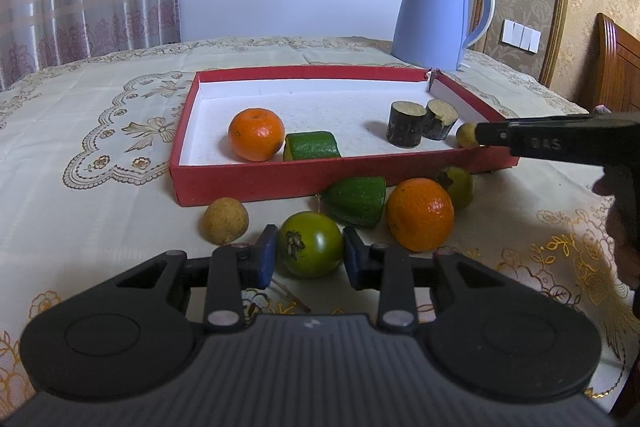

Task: Organize fruits
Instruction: 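Carry the green tomato over the tray and open the left gripper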

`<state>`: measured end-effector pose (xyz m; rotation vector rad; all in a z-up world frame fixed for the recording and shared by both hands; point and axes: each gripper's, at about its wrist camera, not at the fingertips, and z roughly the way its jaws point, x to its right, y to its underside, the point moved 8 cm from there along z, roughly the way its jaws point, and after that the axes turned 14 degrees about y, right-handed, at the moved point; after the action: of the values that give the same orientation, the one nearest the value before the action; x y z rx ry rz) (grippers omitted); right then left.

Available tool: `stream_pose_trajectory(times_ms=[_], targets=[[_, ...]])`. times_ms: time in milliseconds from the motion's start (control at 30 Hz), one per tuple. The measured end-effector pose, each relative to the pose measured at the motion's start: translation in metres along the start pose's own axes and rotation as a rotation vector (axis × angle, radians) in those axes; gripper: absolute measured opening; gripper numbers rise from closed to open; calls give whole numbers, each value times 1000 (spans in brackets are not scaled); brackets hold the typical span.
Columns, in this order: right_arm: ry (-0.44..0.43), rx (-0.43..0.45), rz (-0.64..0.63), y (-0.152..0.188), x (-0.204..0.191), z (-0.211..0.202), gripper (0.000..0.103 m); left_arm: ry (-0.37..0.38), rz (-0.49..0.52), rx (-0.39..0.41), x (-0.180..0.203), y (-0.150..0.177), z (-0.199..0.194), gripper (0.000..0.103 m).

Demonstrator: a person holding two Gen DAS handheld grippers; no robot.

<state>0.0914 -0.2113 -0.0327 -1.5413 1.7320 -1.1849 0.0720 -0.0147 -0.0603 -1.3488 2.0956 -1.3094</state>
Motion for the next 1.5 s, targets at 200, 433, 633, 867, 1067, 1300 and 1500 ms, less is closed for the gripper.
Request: stream_pose_trajectory(times_ms=[200, 433, 633, 867, 1067, 1300, 1500], targets=[[-12, 20, 35, 9, 12, -18, 37, -4, -3, 4, -1, -1, -2, 30], [-24, -6, 51, 33, 19, -22, 37, -15, -14, 22, -6, -3, -8, 30], [-32, -36, 68, 41, 20, -18, 37, -23, -14, 36, -8, -7, -15, 30], [-19, -62, 74, 43, 22, -12, 38, -6, -19, 59, -4, -20, -24, 30], [-6, -75, 47, 44, 18, -10, 45, -17, 0, 80, 1, -45, -21, 30], [0, -73, 42, 44, 18, -10, 51, -41, 17, 103, 4, -71, -10, 30], [9, -86, 29, 45, 15, -8, 51, -59, 17, 110, 2, -91, 8, 30]])
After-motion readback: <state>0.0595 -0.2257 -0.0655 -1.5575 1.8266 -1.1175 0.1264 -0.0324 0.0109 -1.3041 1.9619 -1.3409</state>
